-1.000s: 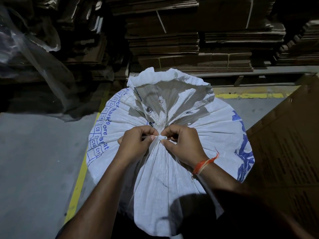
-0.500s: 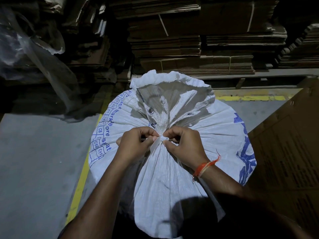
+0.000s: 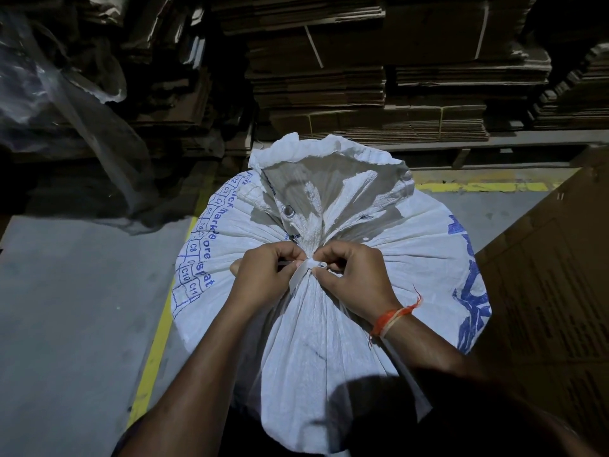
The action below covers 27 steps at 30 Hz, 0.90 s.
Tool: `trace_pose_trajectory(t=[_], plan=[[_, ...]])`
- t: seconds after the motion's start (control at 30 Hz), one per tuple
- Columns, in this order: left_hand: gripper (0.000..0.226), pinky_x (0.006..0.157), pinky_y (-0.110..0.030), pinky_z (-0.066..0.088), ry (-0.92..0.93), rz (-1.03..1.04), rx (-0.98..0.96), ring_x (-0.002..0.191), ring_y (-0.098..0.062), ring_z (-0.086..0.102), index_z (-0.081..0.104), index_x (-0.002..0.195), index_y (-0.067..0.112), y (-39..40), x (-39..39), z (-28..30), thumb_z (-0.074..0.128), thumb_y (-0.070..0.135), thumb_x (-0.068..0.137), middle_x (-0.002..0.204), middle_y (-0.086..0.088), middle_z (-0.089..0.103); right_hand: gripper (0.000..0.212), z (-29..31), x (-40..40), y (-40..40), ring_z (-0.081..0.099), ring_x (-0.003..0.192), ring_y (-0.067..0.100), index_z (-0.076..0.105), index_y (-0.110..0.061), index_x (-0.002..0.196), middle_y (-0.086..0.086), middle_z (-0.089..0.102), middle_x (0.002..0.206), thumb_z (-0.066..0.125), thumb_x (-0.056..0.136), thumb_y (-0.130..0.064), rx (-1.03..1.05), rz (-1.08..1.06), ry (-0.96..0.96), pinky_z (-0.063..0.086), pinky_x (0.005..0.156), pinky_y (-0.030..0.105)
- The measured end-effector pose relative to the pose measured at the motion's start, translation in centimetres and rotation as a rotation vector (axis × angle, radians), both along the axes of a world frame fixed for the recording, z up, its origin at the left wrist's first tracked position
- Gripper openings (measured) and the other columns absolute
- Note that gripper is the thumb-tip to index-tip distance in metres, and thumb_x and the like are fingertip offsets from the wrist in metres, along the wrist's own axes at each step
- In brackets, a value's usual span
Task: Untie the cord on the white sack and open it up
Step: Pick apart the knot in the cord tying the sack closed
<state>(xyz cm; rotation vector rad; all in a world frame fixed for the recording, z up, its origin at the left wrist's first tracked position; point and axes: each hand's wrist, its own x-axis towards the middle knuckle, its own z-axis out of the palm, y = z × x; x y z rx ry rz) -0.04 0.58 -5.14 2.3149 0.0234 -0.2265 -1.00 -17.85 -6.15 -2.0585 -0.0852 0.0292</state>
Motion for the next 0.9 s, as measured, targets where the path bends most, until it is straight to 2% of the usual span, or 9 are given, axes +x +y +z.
trace_pose_trajectory(t=[0.1,0.17,0.23,0.3,0.43,0.57,0.73,0.9], plan=[[0.012,0.094,-0.065,0.054,-0.001,0.008,-0.005,0.084,0.001,0.074,0.074,0.093,0.043,0.0,0.1,-0.2,0.065,0.045,0.086,0.082,0.028,0.077,0.012,-0.1,0.0,0.1,0.067,0.074,-0.001,0.078,-0.019,0.092,-0.011,0.074,0.079,0.08,0.081,-0.014,-0.022,0.004,-0.031,0.049,0.065,0.008],[0.013,0.094,-0.066,0.054,0.008,0.015,-0.012,0.081,0.002,0.073,0.075,0.093,0.043,0.0,0.1,-0.1,0.065,0.045,0.084,0.081,0.027,0.077,0.013,-0.3,-0.2,0.3,0.069,0.077,0.007,0.076,-0.021,0.091,-0.007,0.074,0.081,0.078,0.08,-0.014,-0.042,0.018,-0.068,0.057,0.071,0.025],[0.014,0.095,-0.067,0.053,0.024,0.017,-0.032,0.082,0.002,0.073,0.076,0.093,0.044,0.1,0.0,0.2,0.066,0.046,0.083,0.083,0.027,0.078,0.014,-0.4,-0.2,0.5,0.068,0.077,0.01,0.074,-0.022,0.089,-0.006,0.073,0.08,0.077,0.078,-0.014,-0.058,0.016,-0.089,0.058,0.071,0.033],[0.017,0.096,-0.068,0.053,0.046,0.032,-0.068,0.081,0.0,0.073,0.077,0.093,0.044,0.5,0.0,0.4,0.067,0.048,0.081,0.085,0.024,0.079,0.014,-0.4,-0.2,0.5,0.068,0.074,0.01,0.075,-0.022,0.088,-0.007,0.073,0.077,0.077,0.076,-0.013,-0.044,-0.009,-0.086,0.058,0.07,0.03],[0.016,0.094,-0.071,0.054,0.078,0.074,-0.12,0.058,0.001,0.066,0.077,0.088,0.045,1.2,0.1,0.4,0.066,0.05,0.078,0.079,0.014,0.08,0.015,-0.2,-0.1,0.5,0.062,0.067,0.004,0.077,-0.02,0.086,-0.008,0.071,0.072,0.08,0.076,-0.011,0.002,-0.048,-0.052,0.047,0.062,0.01],[0.02,0.093,-0.069,0.055,0.083,0.059,-0.122,0.066,-0.004,0.068,0.078,0.091,0.041,1.1,0.1,0.3,0.066,0.052,0.079,0.082,0.016,0.08,0.015,-0.1,-0.1,0.4,0.068,0.072,0.007,0.078,-0.02,0.087,-0.006,0.075,0.076,0.081,0.076,-0.01,0.025,-0.042,-0.032,0.05,0.066,0.009],[0.015,0.1,-0.063,0.054,0.08,0.04,-0.109,0.088,-0.006,0.075,0.077,0.09,0.044,0.7,0.3,0.2,0.065,0.048,0.081,0.086,0.022,0.08,0.015,0.1,-0.1,0.4,0.067,0.072,0.009,0.078,-0.02,0.086,-0.006,0.075,0.076,0.081,0.076,-0.009,0.012,-0.041,-0.032,0.048,0.064,0.007],[0.012,0.101,-0.066,0.052,0.061,0.039,-0.118,0.088,-0.004,0.075,0.076,0.089,0.045,0.3,0.3,-0.1,0.066,0.042,0.082,0.086,0.023,0.079,0.016,0.2,-0.1,0.4,0.067,0.074,0.009,0.078,-0.02,0.087,-0.006,0.075,0.076,0.081,0.076,-0.01,-0.014,-0.035,-0.027,0.049,0.063,0.008]])
